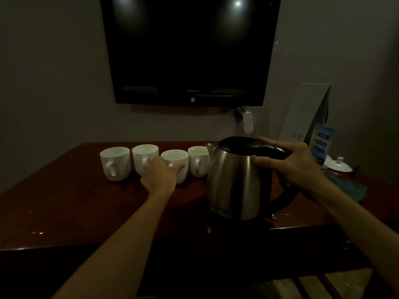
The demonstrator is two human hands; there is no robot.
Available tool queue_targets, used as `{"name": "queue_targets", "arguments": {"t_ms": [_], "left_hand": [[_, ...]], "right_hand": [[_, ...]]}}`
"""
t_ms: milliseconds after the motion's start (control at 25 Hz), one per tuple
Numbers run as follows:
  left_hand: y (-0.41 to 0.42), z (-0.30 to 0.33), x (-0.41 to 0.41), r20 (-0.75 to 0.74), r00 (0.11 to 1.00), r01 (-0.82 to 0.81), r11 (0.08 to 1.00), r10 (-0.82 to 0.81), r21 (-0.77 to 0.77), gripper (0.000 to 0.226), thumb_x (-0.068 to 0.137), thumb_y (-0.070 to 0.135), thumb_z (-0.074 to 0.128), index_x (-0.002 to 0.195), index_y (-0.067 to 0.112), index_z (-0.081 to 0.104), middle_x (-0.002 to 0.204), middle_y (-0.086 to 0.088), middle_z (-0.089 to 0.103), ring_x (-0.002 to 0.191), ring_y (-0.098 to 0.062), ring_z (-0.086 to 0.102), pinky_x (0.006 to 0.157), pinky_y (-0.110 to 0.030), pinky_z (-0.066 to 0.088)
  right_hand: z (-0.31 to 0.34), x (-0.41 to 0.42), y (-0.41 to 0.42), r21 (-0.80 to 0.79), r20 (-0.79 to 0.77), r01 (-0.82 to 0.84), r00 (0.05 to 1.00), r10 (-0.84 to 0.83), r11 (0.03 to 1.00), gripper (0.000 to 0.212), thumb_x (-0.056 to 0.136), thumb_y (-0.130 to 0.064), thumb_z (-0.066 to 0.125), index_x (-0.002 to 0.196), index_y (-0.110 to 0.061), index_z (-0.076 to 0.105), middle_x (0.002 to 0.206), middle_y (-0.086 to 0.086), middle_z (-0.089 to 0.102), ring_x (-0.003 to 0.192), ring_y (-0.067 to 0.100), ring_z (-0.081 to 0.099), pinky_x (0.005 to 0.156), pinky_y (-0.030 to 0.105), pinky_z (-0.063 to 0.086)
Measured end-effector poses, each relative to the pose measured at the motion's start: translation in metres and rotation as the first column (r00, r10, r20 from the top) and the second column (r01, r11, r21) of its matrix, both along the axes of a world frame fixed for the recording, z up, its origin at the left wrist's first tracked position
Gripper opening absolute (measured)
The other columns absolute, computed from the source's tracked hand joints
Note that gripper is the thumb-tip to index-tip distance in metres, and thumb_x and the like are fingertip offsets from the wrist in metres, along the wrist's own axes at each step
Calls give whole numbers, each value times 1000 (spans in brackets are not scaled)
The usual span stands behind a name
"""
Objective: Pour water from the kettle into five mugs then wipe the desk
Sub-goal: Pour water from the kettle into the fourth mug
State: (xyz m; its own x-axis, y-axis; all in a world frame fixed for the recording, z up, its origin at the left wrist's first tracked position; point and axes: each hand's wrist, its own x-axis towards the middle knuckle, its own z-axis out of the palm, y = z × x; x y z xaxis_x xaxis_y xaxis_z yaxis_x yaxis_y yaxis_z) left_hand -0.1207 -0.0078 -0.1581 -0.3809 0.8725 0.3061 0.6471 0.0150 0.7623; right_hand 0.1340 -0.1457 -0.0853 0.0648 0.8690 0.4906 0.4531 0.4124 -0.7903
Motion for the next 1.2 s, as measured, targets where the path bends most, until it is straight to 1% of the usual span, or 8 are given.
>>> {"name": "queue_targets", "arguments": {"t_ms": [160, 320, 720, 880, 1000, 1080, 1120, 1200], "left_hand": [[8, 0, 7, -3, 1000, -17, 1000, 17, 5, 49, 80, 47, 76, 110, 9, 67, 109, -10, 67, 103, -25, 61, 72, -35, 38], [12, 2, 12, -26, 999, -42, 999, 42, 1, 51, 81, 48, 75, 112, 9, 65, 110, -11, 65, 104, -25, 59, 72, -34, 37], [20, 4, 17, -17, 997, -77, 997, 77, -26, 54, 83, 48, 74, 115, 7, 61, 113, -14, 64, 105, -27, 59, 76, -34, 40], [17, 4, 15, 2, 998, -57, 998, 57, -14, 58, 80, 57, 72, 113, 9, 62, 113, -12, 63, 103, -26, 59, 72, -35, 42], [10, 4, 7, -7, 999, -30, 997, 31, 77, 64, 81, 62, 67, 121, 13, 60, 117, -9, 63, 104, -23, 61, 74, -35, 47], [2, 7, -4, 27, 999, -35, 990, 32, 137, 61, 87, 59, 63, 129, 15, 59, 122, -7, 63, 108, -22, 61, 82, -38, 49], [-2, 9, -10, 56, 997, -56, 988, 48, 147, 57, 90, 54, 61, 133, 16, 56, 126, -7, 61, 111, -23, 60, 86, -40, 49], [-8, 12, -23, 87, 990, -120, 985, 109, 126, 53, 95, 45, 58, 139, 15, 51, 134, -9, 56, 118, -26, 57, 92, -42, 47]], "right_hand": [[0, 2, -1, 2, 13, -15, 1000, 14, 1000, 63, 76, -9, 77, 136, -11, 56, 84, -4, 64, 49, -14, 58, 45, 2, 41], [0, 1, 0, 2, 9, -9, 1000, 9, 1000, 63, 78, -7, 76, 136, -11, 54, 88, -4, 64, 51, -15, 58, 46, 1, 41], [2, -3, -4, -1, 19, 9, 1000, -9, 1000, 64, 75, -10, 78, 135, -12, 56, 80, -8, 63, 48, -15, 57, 45, 1, 40], [3, -4, -5, -5, 14, 20, 1000, -20, 1000, 62, 77, -6, 77, 135, -10, 56, 81, -7, 63, 48, -15, 57, 46, 1, 41], [3, -3, -6, -17, 0, 11, 1000, -11, 1000, 65, 73, -15, 79, 135, -14, 58, 64, -7, 70, 41, -3, 56, 42, 7, 42], [3, -4, -7, -28, -13, 12, 1000, -13, 1000, 69, 69, -24, 78, 134, -19, 59, 55, -4, 69, 34, 10, 48, 34, 20, 41], [2, -4, -7, -29, -15, 16, 1000, -17, 999, 69, 68, -25, 78, 134, -19, 60, 51, -3, 67, 33, 14, 45, 33, 22, 40], [3, -6, -6, -19, -4, 17, 1000, -17, 1000, 69, 68, -24, 77, 135, -18, 59, 50, -6, 67, 32, 12, 46, 33, 21, 39]]}}
